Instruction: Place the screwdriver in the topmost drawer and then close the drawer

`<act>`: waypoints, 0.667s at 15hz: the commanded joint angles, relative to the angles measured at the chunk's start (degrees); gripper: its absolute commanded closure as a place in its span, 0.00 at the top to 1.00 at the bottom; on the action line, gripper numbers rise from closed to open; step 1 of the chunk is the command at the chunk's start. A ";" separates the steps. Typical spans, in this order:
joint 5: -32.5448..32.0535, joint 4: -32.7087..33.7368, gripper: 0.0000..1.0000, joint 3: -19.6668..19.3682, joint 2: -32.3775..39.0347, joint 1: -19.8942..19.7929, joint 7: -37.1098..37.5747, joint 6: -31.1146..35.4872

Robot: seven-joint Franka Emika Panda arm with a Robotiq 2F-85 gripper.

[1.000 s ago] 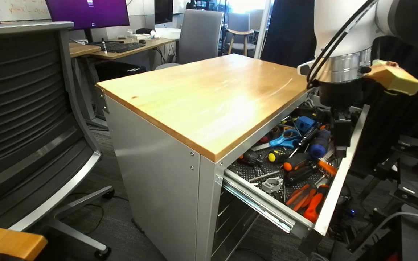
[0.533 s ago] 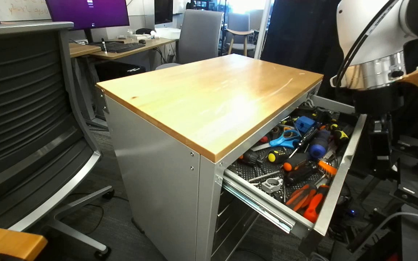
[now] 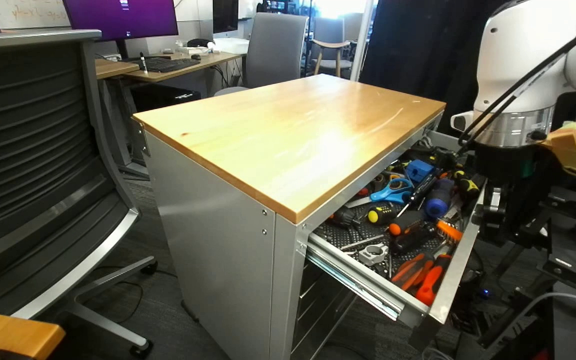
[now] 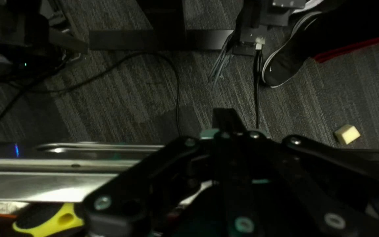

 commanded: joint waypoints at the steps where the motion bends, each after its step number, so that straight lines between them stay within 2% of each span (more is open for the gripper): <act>1: -6.94 2.74 0.00 -2.51 1.30 2.56 5.12 7.74; 3: -9.13 0.89 0.00 -3.43 -0.60 3.32 6.63 12.08; 7: -14.56 1.39 0.00 -6.64 -1.25 4.35 9.80 20.54; 10: -20.56 1.98 0.00 -10.86 0.18 6.02 13.25 27.81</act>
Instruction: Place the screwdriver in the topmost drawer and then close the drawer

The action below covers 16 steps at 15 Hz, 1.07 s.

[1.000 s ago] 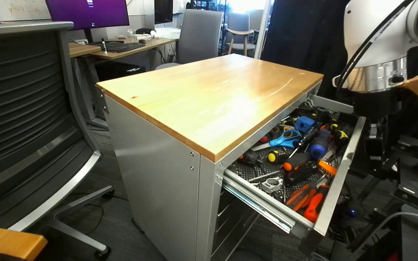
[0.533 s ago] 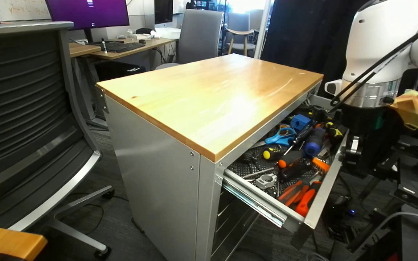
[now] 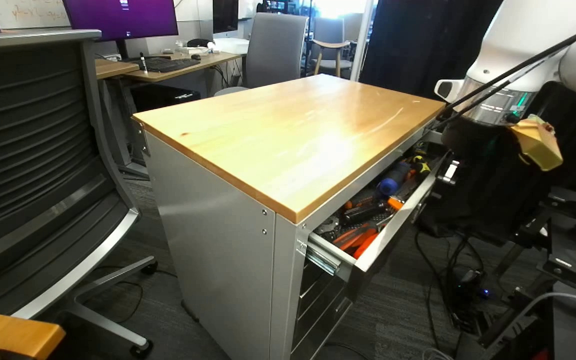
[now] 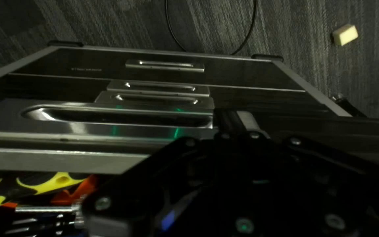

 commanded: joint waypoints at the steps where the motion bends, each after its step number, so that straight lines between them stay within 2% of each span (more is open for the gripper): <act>1: -6.95 1.26 0.00 -5.30 0.55 2.59 4.60 8.79; 4: -8.48 2.12 0.00 -7.16 3.01 3.48 4.25 12.62; 6: -6.90 3.43 0.00 -6.00 5.78 2.37 2.96 12.69; 8: -7.67 5.64 0.00 -7.87 8.36 3.77 3.49 11.53; 10: -8.60 9.42 0.00 -10.19 11.03 6.61 4.28 11.17; 11: -9.75 11.28 0.00 -13.06 11.63 9.35 4.91 11.33; 16: -11.80 13.87 0.00 -21.78 14.09 18.80 6.78 13.82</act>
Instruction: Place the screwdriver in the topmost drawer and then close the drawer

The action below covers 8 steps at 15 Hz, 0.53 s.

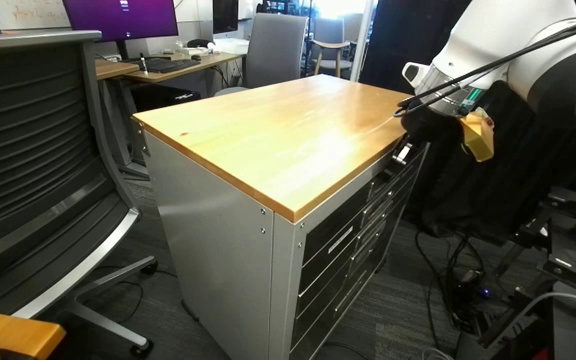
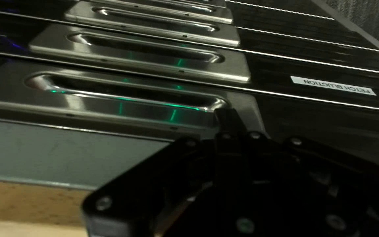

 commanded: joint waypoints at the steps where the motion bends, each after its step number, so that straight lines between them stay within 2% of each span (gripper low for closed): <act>1: -1.23 4.04 0.00 -5.33 5.52 5.93 2.90 3.31; 3: -0.41 2.79 0.01 -5.80 4.10 6.63 2.73 2.56; 4: -0.11 1.98 0.26 -5.20 2.92 6.09 2.11 1.80; 5: -0.25 0.97 0.27 -5.25 0.35 5.91 1.54 0.19; 7: -0.85 -1.35 0.40 -5.57 -5.44 5.56 0.31 -4.10; 8: -1.31 -1.57 0.46 -6.81 -7.61 6.67 0.81 -5.80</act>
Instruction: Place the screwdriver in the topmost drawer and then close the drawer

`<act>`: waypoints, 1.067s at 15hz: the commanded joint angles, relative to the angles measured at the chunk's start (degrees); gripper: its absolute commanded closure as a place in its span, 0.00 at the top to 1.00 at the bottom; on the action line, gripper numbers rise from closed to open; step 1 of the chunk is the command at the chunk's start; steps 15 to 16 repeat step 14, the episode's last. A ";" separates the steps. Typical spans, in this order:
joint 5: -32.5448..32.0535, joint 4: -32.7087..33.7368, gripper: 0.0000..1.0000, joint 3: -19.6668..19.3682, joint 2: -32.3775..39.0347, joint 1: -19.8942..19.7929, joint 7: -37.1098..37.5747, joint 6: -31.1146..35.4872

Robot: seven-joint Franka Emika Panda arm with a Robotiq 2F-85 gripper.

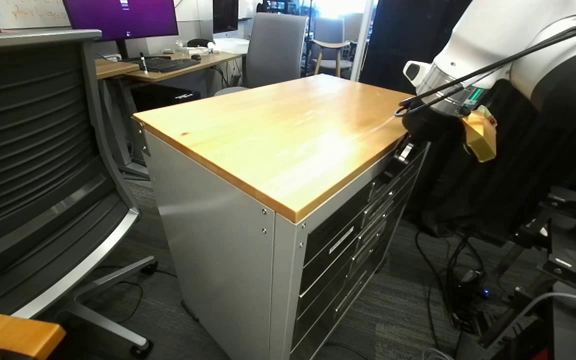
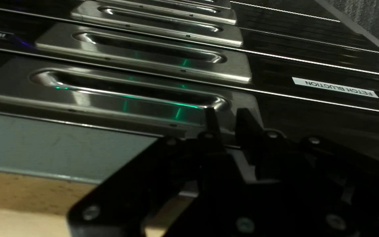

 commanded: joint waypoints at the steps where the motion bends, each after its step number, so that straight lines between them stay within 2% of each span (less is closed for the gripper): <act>1: -0.94 -1.55 0.55 -1.66 -9.81 0.96 -0.85 -7.62; 3: -0.68 -1.01 0.70 -1.15 -15.07 1.10 -1.41 -14.50; 7: 3.86 2.67 0.99 1.40 -24.34 1.39 -6.18 -30.30; 8: 6.07 4.22 1.00 11.13 -26.32 -7.74 -8.65 -34.82; 10: 13.80 7.49 1.00 15.78 -29.12 -10.98 -15.19 -43.56; 11: 10.03 5.08 1.00 18.07 -25.92 -14.22 -10.67 -36.81; 13: 13.70 6.81 1.00 20.60 -28.76 -15.74 -14.13 -41.97; 16: 13.92 6.90 1.00 20.89 -29.24 -15.93 -14.50 -42.53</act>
